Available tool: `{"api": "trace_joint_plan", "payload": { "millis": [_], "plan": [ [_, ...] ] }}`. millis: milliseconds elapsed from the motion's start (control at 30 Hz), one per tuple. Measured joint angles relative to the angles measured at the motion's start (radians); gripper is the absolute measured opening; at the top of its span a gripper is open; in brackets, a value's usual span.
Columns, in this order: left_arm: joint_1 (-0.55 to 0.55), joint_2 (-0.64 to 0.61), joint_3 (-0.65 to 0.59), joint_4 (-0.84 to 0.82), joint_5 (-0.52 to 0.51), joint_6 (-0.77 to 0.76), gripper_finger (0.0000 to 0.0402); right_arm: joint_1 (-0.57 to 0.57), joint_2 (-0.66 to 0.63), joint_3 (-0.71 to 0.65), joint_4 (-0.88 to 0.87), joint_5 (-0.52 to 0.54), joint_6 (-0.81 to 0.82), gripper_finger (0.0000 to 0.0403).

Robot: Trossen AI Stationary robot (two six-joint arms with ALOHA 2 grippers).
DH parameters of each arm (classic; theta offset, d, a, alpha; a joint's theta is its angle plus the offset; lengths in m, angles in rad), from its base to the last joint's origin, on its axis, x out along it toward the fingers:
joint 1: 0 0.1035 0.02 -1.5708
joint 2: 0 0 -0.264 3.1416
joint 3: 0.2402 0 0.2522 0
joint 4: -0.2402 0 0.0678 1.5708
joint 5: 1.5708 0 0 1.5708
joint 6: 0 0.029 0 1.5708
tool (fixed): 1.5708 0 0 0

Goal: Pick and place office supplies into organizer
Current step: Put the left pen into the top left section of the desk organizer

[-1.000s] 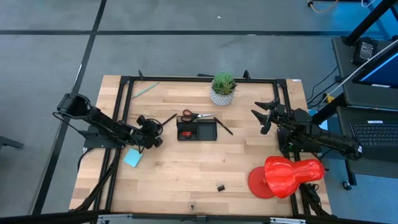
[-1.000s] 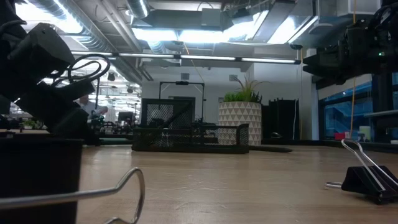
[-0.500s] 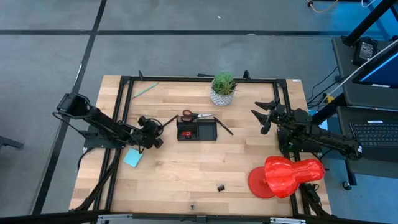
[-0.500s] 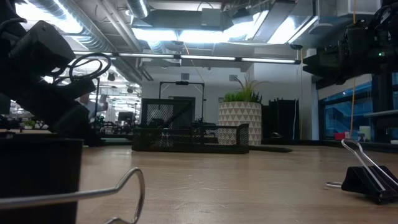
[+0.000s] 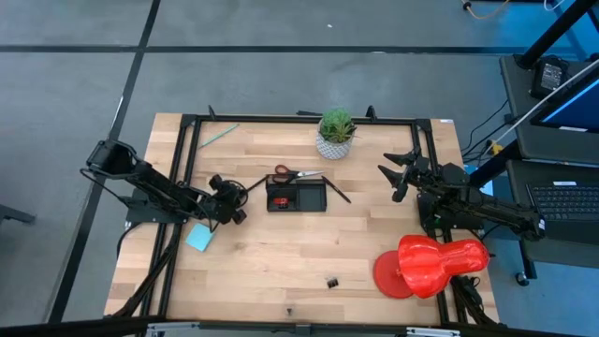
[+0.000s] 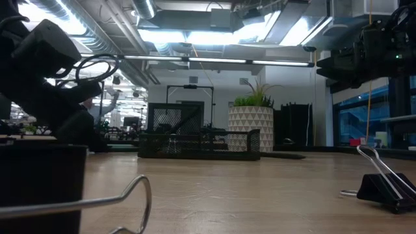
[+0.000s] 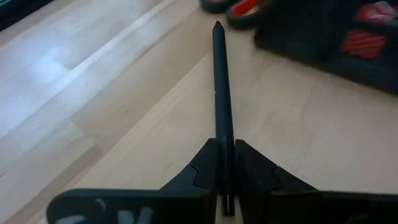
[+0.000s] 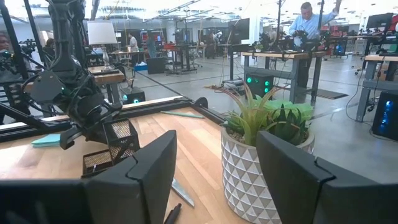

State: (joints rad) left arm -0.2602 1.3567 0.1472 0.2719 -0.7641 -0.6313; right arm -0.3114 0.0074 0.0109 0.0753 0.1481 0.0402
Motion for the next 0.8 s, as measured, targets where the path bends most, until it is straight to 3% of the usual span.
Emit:
{"api": "trace_joint_plan", "payload": {
  "millis": [467,633,800],
  "plan": [
    [0.001,-0.010,0.051,-0.005,-0.066,0.121,0.0026,0.000,0.000,0.000,0.000,0.000,0.000,0.0224],
    [0.020,-0.063,0.051,-0.050,-0.094,0.140,0.0026,0.000,0.000,0.000,0.000,0.000,0.002,0.0224],
    [0.051,-0.148,0.052,-0.045,-0.094,0.281,0.0026,0.000,0.000,0.000,0.000,0.000,0.001,0.0224]
  ]
}}
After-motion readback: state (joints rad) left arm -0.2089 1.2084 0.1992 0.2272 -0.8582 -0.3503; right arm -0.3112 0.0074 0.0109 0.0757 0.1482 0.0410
